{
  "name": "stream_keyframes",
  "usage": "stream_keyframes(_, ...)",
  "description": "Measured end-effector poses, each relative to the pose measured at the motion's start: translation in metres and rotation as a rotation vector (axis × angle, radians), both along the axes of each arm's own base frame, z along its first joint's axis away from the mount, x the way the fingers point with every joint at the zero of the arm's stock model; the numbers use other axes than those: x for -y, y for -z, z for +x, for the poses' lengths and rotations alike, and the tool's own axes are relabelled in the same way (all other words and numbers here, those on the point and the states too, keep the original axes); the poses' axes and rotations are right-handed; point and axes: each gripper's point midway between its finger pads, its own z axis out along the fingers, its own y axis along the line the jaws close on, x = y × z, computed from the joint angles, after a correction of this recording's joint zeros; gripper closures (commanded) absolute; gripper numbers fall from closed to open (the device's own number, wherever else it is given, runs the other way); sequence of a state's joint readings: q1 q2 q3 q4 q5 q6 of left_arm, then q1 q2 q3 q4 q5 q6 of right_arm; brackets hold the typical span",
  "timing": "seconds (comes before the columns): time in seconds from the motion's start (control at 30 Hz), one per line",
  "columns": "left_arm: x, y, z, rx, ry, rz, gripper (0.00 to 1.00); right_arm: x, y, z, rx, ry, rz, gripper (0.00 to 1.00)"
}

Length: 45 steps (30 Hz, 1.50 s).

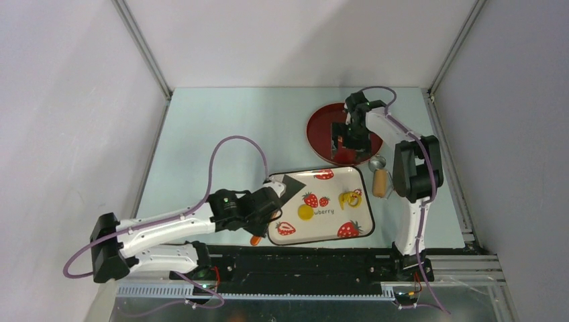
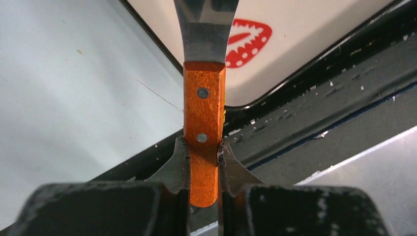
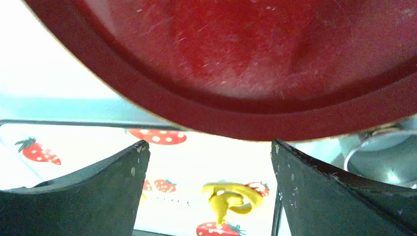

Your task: Roll out the dumpling wrappers from the dough

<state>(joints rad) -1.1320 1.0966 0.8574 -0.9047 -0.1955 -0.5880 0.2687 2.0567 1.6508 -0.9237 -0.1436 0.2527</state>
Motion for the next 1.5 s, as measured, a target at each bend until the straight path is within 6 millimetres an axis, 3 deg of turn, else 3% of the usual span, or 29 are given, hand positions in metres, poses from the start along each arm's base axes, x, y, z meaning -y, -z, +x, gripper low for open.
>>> stream_keyframes(0.2, 0.004, 0.01, -0.029, -0.075, 0.038, 0.035, 1.0, -0.016, -0.045, -0.008, 0.092, -0.041, 0.035, 0.02)
stream_keyframes(0.3, 0.004, 0.014, -0.044, -0.114, 0.05, 0.05, 1.0, -0.029, -0.056, -0.023, 0.11, -0.078, 0.063, 0.02)
stream_keyframes(0.4, 0.002, 0.019, -0.059, -0.154, 0.068, 0.078, 1.0, -0.041, -0.054, -0.048, 0.084, -0.119, 0.084, 0.03)
stream_keyframes(0.5, 0.0, 0.023, -0.073, -0.192, 0.087, 0.111, 1.0, -0.051, -0.038, -0.074, 0.028, -0.153, 0.097, 0.03)
stream_keyframes(0.63, -0.004, 0.029, -0.088, -0.235, 0.102, 0.155, 1.0, -0.049, -0.016, -0.1, -0.049, -0.161, 0.082, 0.03)
stream_keyframes(0.83, -0.007, 0.032, -0.1, -0.269, 0.116, 0.183, 1.0, -0.036, -0.002, -0.11, -0.076, -0.136, 0.043, 0.03)
stream_keyframes(1.17, -0.013, 0.042, -0.102, -0.293, 0.113, 0.255, 1.0, 0.021, -0.022, -0.106, 0.006, 0.025, 0.038, 0.07)
stream_keyframes(1.33, -0.013, 0.042, -0.102, -0.293, 0.112, 0.261, 1.0, 0.051, -0.014, -0.126, -0.025, 0.117, 0.047, 0.13)
stream_keyframes(1.5, -0.014, 0.046, -0.102, -0.294, 0.108, 0.285, 1.0, 0.06, -0.001, -0.14, -0.075, 0.15, 0.059, 0.2)
